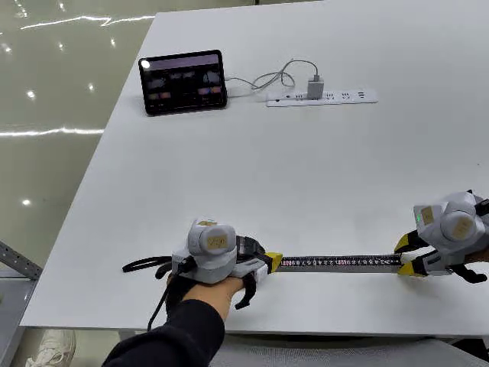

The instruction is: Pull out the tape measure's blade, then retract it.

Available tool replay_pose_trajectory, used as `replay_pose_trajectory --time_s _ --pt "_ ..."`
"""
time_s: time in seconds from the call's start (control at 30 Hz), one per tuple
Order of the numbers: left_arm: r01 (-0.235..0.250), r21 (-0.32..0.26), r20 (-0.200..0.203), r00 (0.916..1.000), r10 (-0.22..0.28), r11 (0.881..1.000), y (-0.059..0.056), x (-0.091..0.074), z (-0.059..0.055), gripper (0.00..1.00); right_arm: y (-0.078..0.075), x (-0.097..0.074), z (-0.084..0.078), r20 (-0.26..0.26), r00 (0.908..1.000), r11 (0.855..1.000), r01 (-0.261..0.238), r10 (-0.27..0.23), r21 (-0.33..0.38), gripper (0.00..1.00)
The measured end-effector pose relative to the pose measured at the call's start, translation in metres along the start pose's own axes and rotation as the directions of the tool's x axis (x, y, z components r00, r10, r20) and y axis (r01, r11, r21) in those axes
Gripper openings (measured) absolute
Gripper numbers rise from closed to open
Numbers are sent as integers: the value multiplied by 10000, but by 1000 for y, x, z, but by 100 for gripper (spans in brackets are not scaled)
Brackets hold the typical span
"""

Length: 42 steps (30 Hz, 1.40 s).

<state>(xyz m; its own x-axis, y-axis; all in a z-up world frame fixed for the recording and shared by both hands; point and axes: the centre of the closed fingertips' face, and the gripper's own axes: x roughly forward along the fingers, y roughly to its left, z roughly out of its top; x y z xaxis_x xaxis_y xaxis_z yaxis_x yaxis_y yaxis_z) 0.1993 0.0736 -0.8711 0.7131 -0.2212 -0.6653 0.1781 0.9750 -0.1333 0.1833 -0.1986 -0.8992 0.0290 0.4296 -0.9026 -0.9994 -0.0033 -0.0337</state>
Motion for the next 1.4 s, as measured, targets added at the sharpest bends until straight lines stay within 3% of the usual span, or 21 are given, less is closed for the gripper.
replay_pose_trajectory --time_s 0.13,0.3,0.4,0.47,0.5,0.67,0.8,1.07,1.4 --pt "-90 -143 -37 10000 90 9999 3 1 -1 85 0 2 -1 -105 9999 9999 -85 86 88 12" --pt "-138 -379 -124 9998 133 9992 4 -1 -2 74 0 2 1 -332 9993 9996 -150 159 259 12" --pt "-87 -551 -200 9998 76 9984 2 -1 -1 64 1 2 -1 -518 9985 9998 -160 155 -99 11" --pt "-75 -437 -182 9998 67 9990 0 -1 0 62 -4 3 -3 -519 9985 9994 -178 194 305 11" --pt "-66 -354 -177 9998 60 9994 -2 -1 0 61 -5 3 -3 -542 9981 9979 -264 296 583 11" --pt "-180 -118 -200 9996 178 9998 0 -1 -1 60 -4 4 -2 -644 9975 9990 -256 279 365 11" --pt "-321 282 -196 9993 326 9991 1 0 -2 59 -6 4 -2 -493 9986 9974 -179 213 696 10" --pt "-290 154 -172 9994 293 9995 1 0 -2 59 -3 5 2 -738 9970 9979 -190 235 618 10" --pt "-277 153 -179 9994 280 9995 1 0 -3 59 -2 6 6 -622 9978 9972 -168 214 729 10"
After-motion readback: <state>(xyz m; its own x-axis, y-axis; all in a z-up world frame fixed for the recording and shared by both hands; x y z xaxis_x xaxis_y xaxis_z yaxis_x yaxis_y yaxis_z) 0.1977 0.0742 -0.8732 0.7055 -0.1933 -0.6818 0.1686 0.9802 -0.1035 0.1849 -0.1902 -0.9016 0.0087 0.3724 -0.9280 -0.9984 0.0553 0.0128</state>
